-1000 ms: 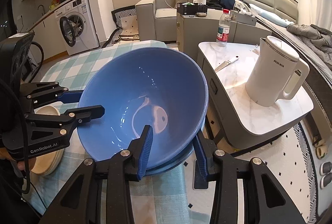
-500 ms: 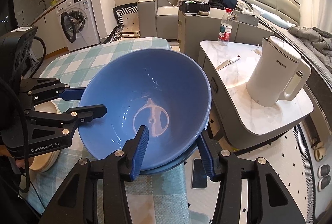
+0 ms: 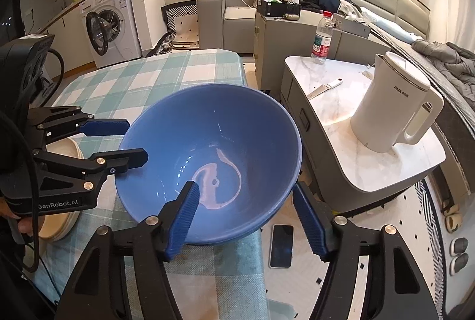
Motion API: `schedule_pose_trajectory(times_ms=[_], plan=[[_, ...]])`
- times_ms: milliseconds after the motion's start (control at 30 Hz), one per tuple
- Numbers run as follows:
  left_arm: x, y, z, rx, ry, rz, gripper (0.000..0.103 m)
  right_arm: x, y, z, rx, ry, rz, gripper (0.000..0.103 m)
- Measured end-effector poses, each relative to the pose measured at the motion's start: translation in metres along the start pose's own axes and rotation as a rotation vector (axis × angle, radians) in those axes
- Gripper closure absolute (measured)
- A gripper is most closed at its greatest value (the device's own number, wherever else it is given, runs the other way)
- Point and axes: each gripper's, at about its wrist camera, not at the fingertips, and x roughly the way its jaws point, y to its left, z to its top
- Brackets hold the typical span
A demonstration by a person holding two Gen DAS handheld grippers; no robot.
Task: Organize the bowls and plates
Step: 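Open both tools and release the rim of the three nested bowls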
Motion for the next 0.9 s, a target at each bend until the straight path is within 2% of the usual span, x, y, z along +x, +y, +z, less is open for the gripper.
schedule_pose_trajectory(times_ms=[233, 300, 467, 567, 800, 867, 900], plan=[[-0.003, 0.009, 0.0, -0.04, -0.005, -0.017, 0.048, 0.0, -0.005, 0.0, 0.026, -0.001, 0.014, 0.029], [-0.002, 0.01, 0.0, -0.048, -0.003, -0.021, 0.048, 0.0, -0.007, 0.0, 0.035, -0.007, 0.02, 0.023], [-0.001, 0.012, 0.001, -0.059, 0.002, -0.028, 0.045, -0.001, -0.011, 0.0, 0.057, -0.019, 0.035, 0.018], [0.0, 0.012, 0.001, -0.064, 0.007, -0.031, 0.043, -0.001, -0.015, -0.001, 0.082, -0.028, 0.042, 0.009], [0.003, 0.013, 0.001, -0.071, 0.017, -0.026, 0.042, 0.001, -0.029, -0.003, 0.151, -0.051, 0.069, 0.002], [0.004, 0.013, 0.002, -0.076, 0.015, -0.026, 0.023, 0.002, -0.032, -0.004, 0.164, -0.054, 0.077, 0.001], [0.003, 0.013, 0.002, -0.079, 0.003, -0.024, 0.007, 0.003, -0.034, -0.004, 0.17, -0.055, 0.082, 0.001]])
